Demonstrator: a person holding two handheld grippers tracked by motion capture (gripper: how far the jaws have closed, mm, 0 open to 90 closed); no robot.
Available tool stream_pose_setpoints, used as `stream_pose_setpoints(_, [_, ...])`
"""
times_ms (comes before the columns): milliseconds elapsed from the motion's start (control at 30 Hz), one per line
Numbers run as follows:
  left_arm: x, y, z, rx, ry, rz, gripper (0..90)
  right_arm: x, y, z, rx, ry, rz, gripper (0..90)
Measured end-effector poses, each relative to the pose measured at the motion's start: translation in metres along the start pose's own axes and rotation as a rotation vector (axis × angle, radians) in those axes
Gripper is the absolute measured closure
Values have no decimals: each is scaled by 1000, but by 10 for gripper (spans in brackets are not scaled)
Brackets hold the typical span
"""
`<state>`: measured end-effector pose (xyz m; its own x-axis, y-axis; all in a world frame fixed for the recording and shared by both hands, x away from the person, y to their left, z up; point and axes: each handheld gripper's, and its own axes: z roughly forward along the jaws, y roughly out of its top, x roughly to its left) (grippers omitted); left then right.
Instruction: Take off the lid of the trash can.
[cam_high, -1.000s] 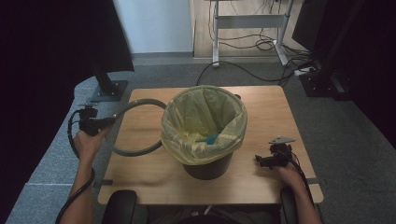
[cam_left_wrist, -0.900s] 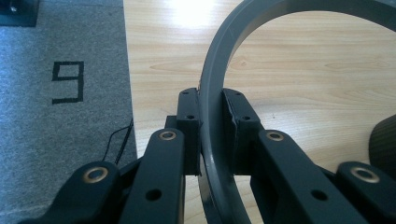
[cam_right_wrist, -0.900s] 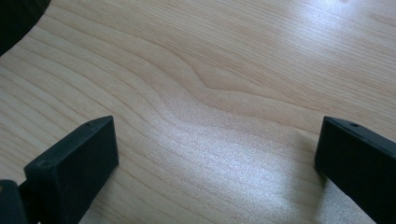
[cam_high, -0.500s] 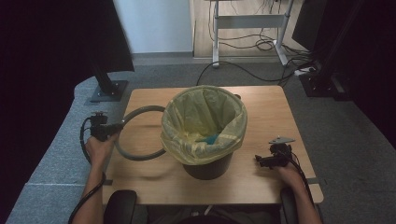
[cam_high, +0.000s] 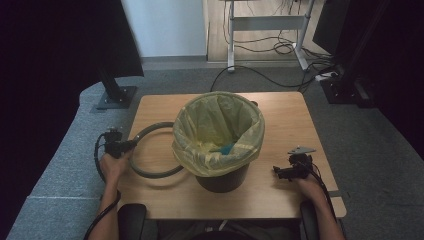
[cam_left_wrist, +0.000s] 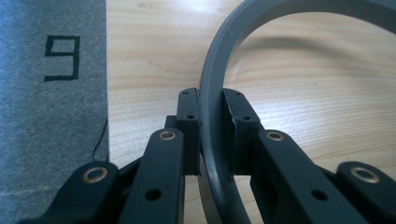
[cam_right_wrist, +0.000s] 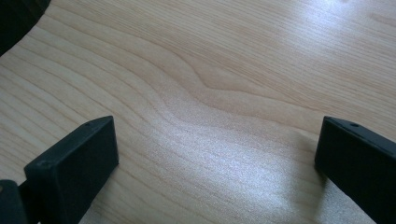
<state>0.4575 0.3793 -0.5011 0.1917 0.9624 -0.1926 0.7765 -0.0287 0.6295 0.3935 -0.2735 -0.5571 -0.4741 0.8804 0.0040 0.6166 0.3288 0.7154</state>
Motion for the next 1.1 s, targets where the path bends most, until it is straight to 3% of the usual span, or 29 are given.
stream_pose_setpoints(467, [-6, -16, 24, 42, 56, 40, 781, 0, 0, 0, 0, 0, 0, 0])
stream_pose_setpoints(633, [-6, -19, 25, 21, 63, 65, 748, 0, 0, 0, 0, 0, 0, 0])
stream_pose_setpoints(700, [-6, -22, 25, 3, 39, 82, 660, 0, 0, 0, 0, 0, 0, 0])
stream_pose_setpoints(933, [-14, -32, 29, -43, -1, 197, 380, 0, 0, 0, 0, 0, 0, 0])
stream_pose_setpoints(1033, [-16, -35, 31, -50, -27, 226, 248, 0, 0, 0, 0, 0, -1, 0])
stream_pose_setpoints(1100, [-17, -35, 32, -43, -30, 238, 208, 0, 0, 0, 0, 1, -1, 0])
